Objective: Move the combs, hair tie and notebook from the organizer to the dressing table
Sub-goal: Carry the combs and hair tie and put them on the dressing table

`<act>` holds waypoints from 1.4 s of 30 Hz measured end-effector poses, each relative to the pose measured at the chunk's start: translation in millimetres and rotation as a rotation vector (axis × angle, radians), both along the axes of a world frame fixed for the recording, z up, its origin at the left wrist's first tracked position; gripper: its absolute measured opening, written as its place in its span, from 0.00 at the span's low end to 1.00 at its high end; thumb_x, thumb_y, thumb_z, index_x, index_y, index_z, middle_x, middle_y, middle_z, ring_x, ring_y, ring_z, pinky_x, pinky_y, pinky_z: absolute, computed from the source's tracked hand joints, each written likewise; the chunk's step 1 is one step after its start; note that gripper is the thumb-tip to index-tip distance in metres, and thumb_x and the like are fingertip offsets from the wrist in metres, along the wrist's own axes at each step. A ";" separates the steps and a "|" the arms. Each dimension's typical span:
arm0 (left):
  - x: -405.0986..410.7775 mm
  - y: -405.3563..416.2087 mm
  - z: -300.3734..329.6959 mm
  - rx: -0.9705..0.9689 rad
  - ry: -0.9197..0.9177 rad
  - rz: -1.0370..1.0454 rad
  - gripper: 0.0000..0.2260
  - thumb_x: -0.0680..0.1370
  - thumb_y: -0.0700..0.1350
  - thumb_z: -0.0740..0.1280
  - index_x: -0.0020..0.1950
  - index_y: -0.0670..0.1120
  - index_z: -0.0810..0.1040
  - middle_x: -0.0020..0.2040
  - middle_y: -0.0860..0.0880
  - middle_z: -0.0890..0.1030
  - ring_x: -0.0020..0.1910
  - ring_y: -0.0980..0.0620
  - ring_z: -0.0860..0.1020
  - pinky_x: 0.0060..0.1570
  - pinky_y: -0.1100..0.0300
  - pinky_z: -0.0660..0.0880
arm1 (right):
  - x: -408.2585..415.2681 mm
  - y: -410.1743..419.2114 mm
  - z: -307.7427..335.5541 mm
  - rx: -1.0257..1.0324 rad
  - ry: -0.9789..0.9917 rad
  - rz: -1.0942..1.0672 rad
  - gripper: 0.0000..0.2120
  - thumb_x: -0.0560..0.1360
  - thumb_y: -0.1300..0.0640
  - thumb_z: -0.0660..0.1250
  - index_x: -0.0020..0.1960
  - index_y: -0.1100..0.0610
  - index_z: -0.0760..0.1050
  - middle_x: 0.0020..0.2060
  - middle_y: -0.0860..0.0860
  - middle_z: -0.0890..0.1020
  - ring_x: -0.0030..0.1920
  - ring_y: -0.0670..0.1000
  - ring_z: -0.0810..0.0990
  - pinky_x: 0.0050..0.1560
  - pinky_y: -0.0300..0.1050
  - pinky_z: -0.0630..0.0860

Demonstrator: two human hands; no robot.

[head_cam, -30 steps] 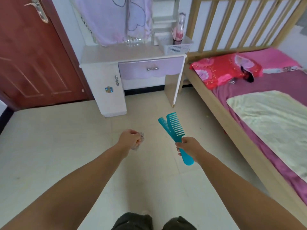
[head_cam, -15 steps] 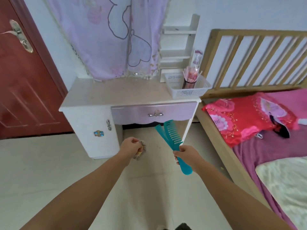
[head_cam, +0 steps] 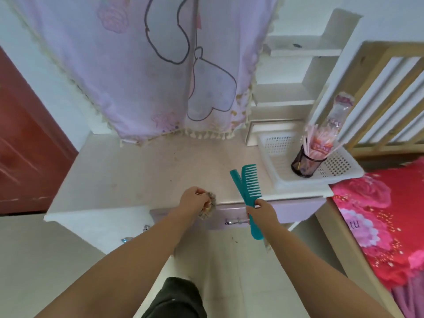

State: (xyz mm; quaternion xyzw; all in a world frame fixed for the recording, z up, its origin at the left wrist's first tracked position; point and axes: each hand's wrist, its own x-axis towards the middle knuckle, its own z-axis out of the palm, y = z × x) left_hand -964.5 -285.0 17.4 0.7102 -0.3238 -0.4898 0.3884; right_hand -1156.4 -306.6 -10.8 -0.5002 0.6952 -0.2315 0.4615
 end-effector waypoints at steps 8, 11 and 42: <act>3.7 -144.2 -22.4 0.153 0.063 -0.050 0.06 0.72 0.34 0.63 0.46 0.43 0.74 0.31 0.48 0.76 0.28 0.54 0.73 0.21 0.66 0.71 | 39.1 -113.9 -16.5 0.145 -0.080 -0.145 0.06 0.74 0.65 0.62 0.51 0.61 0.72 0.36 0.55 0.78 0.37 0.54 0.76 0.43 0.50 0.78; 4.2 -169.8 -42.4 0.212 0.077 -0.007 0.06 0.72 0.34 0.63 0.46 0.42 0.74 0.31 0.47 0.76 0.29 0.53 0.73 0.26 0.62 0.69 | 47.4 -141.1 -29.8 0.218 -0.057 -0.138 0.05 0.74 0.65 0.61 0.49 0.60 0.71 0.36 0.55 0.77 0.35 0.53 0.75 0.42 0.49 0.78; 96.6 -173.4 -82.9 0.034 -1.042 -1.011 0.24 0.78 0.46 0.55 0.73 0.45 0.56 0.74 0.43 0.58 0.71 0.43 0.59 0.66 0.48 0.63 | 36.1 -142.5 -18.6 0.108 0.719 0.014 0.20 0.77 0.51 0.60 0.65 0.59 0.66 0.59 0.59 0.72 0.59 0.59 0.71 0.55 0.55 0.72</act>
